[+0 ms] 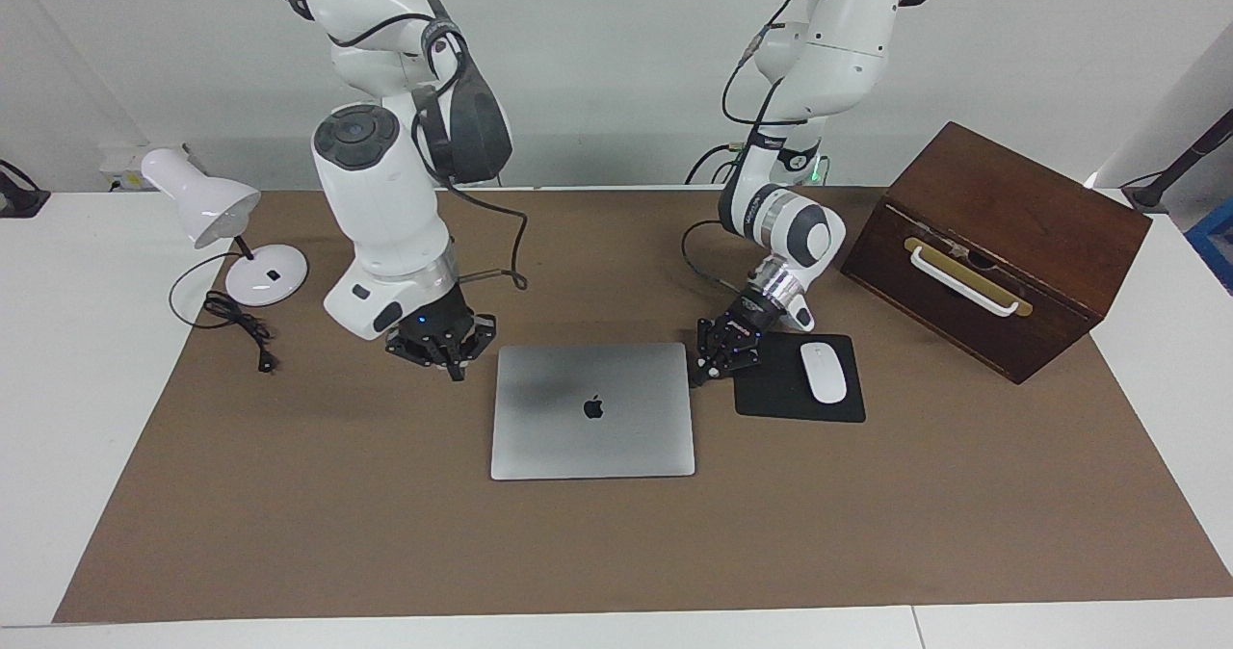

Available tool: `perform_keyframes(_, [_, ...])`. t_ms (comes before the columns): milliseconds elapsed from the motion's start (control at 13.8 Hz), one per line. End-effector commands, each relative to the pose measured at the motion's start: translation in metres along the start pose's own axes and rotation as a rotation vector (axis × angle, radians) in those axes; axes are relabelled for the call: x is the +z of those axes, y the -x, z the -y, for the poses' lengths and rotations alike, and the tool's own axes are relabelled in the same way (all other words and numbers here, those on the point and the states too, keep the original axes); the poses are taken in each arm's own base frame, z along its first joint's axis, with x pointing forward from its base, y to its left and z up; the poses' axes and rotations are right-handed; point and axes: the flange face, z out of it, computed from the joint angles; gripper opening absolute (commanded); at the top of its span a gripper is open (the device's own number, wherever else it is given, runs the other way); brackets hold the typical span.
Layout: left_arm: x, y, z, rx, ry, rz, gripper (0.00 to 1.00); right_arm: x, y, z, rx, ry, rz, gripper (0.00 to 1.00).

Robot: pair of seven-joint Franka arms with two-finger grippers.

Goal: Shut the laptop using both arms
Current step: 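Withdraw the right gripper from the closed laptop toward its rest pose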

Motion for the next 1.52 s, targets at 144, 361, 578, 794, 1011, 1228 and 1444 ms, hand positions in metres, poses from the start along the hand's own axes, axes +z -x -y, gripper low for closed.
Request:
perform_keyframes(144, [-0.002,0.017,-0.020,0.019,0.019,0.006,0.00,-0.037,0.012,-0.034,-0.059,0.028,-0.012,0.00])
perform_keyframes(361, [-0.003,0.020,-0.030,0.037,0.010,0.001,0.00,-0.052,0.017,-0.051,-0.083,0.038,-0.018,0.00])
perform_keyframes(578, [-0.007,0.027,-0.042,0.025,0.034,0.000,0.00,-0.069,0.024,-0.060,-0.077,0.043,-0.019,0.00])
perform_keyframes(794, [-0.008,0.033,-0.058,0.041,0.022,-0.005,0.00,-0.093,0.034,-0.063,-0.074,0.045,-0.032,0.00])
perform_keyframes(1011, [-0.010,0.045,-0.078,0.035,0.001,-0.004,0.00,-0.110,0.044,-0.078,-0.087,0.046,-0.020,0.00])
perform_keyframes(1228, [-0.008,0.052,-0.087,0.082,-0.008,-0.019,0.00,-0.129,0.057,-0.088,-0.084,0.047,-0.009,0.00])
perform_keyframes(1444, [-0.002,0.067,-0.101,0.205,-0.056,-0.026,0.00,-0.139,0.064,-0.089,-0.083,0.048,-0.001,0.00])
